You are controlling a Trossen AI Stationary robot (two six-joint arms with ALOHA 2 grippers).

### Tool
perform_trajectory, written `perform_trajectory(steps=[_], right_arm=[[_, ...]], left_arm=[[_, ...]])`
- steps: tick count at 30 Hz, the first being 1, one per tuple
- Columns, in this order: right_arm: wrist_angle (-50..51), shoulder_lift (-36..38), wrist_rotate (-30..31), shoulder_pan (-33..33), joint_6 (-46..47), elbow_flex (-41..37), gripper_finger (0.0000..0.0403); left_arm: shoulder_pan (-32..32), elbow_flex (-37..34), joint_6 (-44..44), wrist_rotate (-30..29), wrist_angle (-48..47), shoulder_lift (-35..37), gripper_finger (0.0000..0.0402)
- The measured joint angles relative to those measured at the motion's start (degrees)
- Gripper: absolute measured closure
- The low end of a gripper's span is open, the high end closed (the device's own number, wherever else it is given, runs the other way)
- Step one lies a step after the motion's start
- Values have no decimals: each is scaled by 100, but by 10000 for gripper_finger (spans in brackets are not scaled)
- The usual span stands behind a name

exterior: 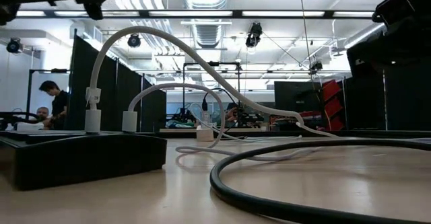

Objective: Plug in charger cables
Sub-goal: Return to Home Position

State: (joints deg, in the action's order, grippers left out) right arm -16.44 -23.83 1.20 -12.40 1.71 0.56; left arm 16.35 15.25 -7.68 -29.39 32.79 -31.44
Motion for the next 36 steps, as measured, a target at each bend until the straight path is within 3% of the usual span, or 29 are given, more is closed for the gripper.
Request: perform_trajectory(steps=[8,14,18,26,32,36], right_arm=[[534,871,31,410,-377,0,403],[864,1331,-23,646,-442,96,403],[1469,1492,-270,878,-751,437,403],[1400,1494,-436,1588,-888,618,403],[983,1333,-1938,2269,-720,581,403],[865,1151,-2080,2827,-676,581,403]], left_arm=[[152,3,588,0,-1599,1543,377],[150,-66,585,-2,-2517,2140,377],[136,-291,208,-9,-2276,2152,377],[-125,-1459,-34,63,182,1761,377],[-607,-1470,678,176,-24,1488,377],[-1004,-1425,694,336,-17,1482,377]])
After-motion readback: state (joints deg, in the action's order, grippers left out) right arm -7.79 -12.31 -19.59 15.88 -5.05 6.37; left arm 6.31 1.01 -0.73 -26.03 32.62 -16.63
